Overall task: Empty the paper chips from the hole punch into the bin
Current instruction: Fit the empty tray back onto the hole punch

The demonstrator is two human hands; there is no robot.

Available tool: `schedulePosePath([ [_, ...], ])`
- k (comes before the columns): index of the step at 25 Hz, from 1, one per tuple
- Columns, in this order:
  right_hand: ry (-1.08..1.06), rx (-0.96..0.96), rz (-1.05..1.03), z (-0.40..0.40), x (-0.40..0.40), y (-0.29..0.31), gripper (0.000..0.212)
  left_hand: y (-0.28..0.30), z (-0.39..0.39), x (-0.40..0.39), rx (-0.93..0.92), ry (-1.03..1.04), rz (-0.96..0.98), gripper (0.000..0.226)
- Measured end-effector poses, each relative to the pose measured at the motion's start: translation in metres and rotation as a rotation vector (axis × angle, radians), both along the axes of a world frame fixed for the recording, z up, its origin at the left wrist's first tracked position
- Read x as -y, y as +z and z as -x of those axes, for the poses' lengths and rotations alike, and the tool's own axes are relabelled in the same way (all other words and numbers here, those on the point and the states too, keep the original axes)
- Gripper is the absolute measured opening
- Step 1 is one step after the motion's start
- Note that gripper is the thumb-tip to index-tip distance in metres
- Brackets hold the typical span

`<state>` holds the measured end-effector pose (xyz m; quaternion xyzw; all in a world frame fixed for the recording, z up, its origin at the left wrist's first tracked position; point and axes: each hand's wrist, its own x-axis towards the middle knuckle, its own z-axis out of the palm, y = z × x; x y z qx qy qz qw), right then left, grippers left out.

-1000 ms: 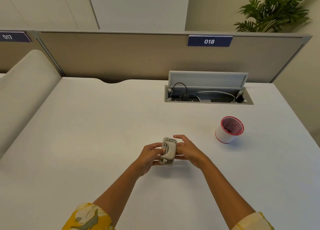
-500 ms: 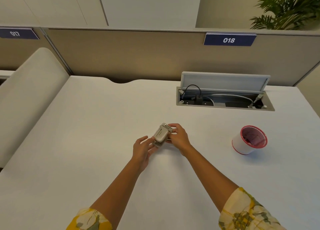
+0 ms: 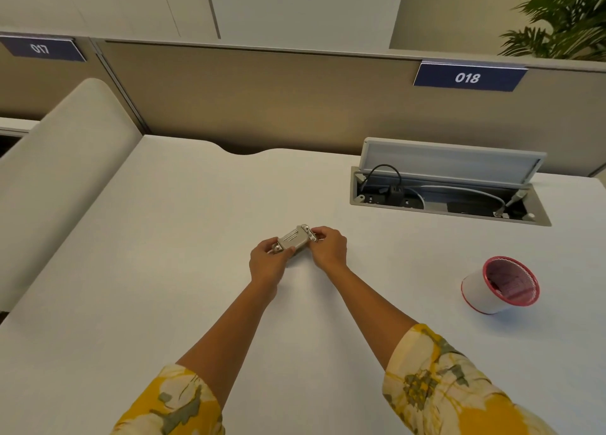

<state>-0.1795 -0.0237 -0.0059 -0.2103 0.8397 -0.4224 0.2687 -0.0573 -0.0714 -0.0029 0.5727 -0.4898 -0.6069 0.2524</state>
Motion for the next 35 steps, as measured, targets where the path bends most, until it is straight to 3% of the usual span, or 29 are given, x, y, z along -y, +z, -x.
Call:
schedulePosePath([
  [9, -0.077, -0.054, -0.006, 0.012, 0.019, 0.001, 0.028, 0.009, 0.024, 0.018, 0.196, -0.230, 0.170, 0.056],
  [13, 0.024, -0.083, 0.019, 0.012, 0.017, 0.000, 0.038, 0.006, 0.030, 0.027, 0.240, -0.294, 0.207, 0.051],
  [17, 0.138, -0.034, -0.050, 0.015, 0.019, -0.005, 0.057, 0.004, 0.029, 0.025, 0.239, -0.319, 0.188, 0.070],
  [25, 0.319, 0.052, 0.000, 0.009, 0.033, 0.020, 0.056, 0.001, 0.022, -0.001, 0.211, -0.303, 0.285, 0.064],
  [35, 0.350, 0.128, -0.044, -0.003, 0.019, 0.026, 0.082, 0.000, 0.015, -0.014, 0.230, -0.380, 0.311, 0.073],
])
